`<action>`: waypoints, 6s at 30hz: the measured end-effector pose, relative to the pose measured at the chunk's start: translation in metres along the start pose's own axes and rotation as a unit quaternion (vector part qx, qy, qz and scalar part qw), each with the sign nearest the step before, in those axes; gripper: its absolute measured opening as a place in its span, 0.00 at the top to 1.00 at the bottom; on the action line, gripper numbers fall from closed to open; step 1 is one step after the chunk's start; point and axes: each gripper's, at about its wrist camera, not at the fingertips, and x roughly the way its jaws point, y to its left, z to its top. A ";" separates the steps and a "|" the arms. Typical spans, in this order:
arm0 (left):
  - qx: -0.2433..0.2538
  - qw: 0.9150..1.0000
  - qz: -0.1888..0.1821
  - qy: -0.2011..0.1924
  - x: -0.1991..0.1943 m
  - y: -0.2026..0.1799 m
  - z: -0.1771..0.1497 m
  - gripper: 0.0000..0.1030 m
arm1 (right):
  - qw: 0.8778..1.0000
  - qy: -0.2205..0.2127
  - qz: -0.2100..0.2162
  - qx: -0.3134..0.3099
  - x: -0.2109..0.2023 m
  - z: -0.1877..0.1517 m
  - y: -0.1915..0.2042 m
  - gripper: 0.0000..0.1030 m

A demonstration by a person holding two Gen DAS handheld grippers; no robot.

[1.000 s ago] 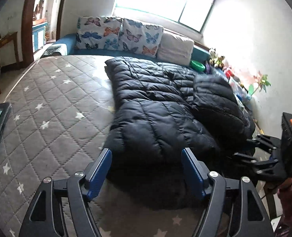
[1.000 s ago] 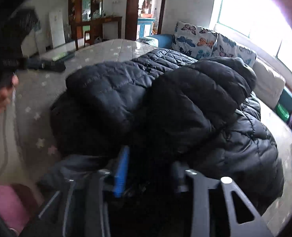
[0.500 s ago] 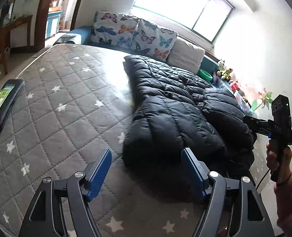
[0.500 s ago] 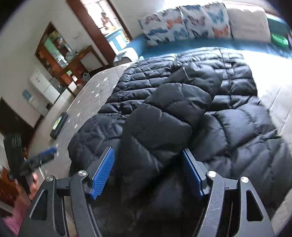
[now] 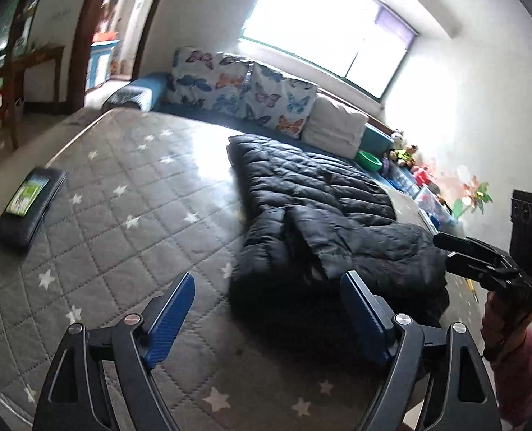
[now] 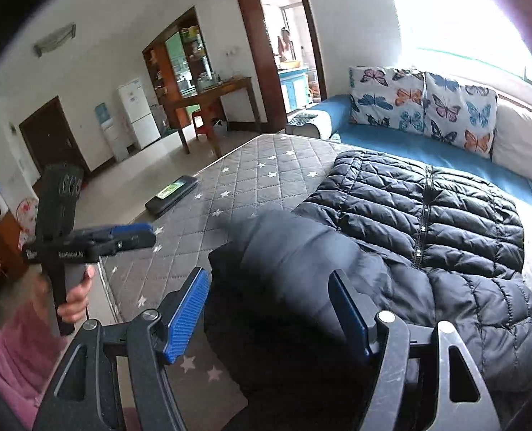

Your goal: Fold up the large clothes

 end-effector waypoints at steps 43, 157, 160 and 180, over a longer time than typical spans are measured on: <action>0.151 0.983 -0.035 0.098 0.191 -0.108 -0.012 0.14 | 0.971 0.071 -0.156 0.169 -0.023 -0.091 -0.206 0.24; 0.407 0.913 0.020 0.019 0.040 -0.121 -0.100 0.00 | 0.988 0.026 -0.154 0.006 -0.046 -0.077 -0.066 0.74; 0.421 0.905 0.057 0.007 0.042 -0.112 -0.105 0.00 | 0.988 0.014 -0.152 0.021 -0.049 -0.069 -0.070 0.75; 0.468 0.878 0.093 -0.026 0.020 -0.101 -0.152 0.68 | 0.987 -0.025 -0.158 0.007 -0.076 -0.092 -0.034 0.83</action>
